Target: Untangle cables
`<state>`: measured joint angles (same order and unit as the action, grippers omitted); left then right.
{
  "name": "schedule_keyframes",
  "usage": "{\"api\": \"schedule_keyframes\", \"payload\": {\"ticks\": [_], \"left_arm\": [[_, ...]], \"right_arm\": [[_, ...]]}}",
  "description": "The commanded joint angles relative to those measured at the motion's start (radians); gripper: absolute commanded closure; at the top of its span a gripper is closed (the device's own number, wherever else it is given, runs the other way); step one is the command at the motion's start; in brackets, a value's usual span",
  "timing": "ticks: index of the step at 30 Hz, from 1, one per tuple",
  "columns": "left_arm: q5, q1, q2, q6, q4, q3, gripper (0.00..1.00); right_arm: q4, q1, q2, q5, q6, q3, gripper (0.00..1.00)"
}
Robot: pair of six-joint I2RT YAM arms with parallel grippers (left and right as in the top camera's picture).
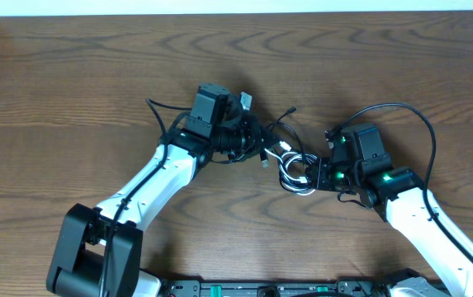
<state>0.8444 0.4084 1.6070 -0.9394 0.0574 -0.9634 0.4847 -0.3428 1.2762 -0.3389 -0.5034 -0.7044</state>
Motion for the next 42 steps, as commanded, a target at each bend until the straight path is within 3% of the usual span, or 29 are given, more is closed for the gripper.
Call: {"api": "schedule_keyframes", "payload": {"ticks": [1, 7, 11, 13, 15, 18, 19, 20, 22, 27, 35, 42], "left_arm": [[0.035, -0.048, -0.036, -0.169, -0.085, -0.011, 0.92], [0.065, -0.052, -0.036, -0.443, -0.258, -0.011, 0.92], [0.073, -0.052, -0.036, -0.656, -0.276, -0.011, 0.92], [0.064, -0.055, -0.036, -0.682, -0.277, -0.011, 0.93], [0.026, -0.067, -0.036, -0.631, -0.276, -0.011, 0.92], [-0.023, -0.092, -0.036, -0.409, -0.275, -0.011, 0.9], [-0.023, -0.102, -0.036, -0.308, -0.27, -0.011, 0.83], [-0.024, -0.106, -0.036, -0.263, -0.263, -0.011, 0.83], [-0.035, -0.125, -0.036, -0.134, -0.192, -0.011, 0.7], [-0.152, -0.141, -0.036, 0.042, 0.031, -0.011, 0.49], [-0.176, -0.103, -0.036, 0.249, 0.297, -0.011, 0.47], [-0.176, -0.038, -0.036, 0.304, 0.34, -0.009, 0.47]], "right_arm": [[0.036, 0.008, 0.006, 0.086, 0.046, 0.031, 0.99], [0.035, 0.008, 0.006, 0.086, 0.045, 0.031, 0.99], [0.036, 0.008, 0.006, 0.086, 0.045, 0.031, 0.99], [0.036, 0.008, 0.006, 0.085, 0.045, 0.031, 0.99], [0.039, 0.008, 0.006, 0.085, 0.045, 0.031, 0.99], [0.048, 0.008, 0.006, 0.086, 0.046, 0.031, 0.99], [0.052, 0.008, 0.006, 0.086, 0.046, 0.031, 0.99], [0.053, 0.008, 0.006, 0.086, 0.046, 0.031, 0.99], [0.054, 0.008, 0.006, 0.086, 0.047, 0.031, 0.99], [0.054, 0.008, 0.006, 0.085, 0.048, 0.031, 0.99], [0.004, 0.008, 0.006, 0.023, 0.048, 0.031, 0.99], [-0.162, 0.008, 0.006, -0.204, 0.048, 0.031, 0.99]]}}
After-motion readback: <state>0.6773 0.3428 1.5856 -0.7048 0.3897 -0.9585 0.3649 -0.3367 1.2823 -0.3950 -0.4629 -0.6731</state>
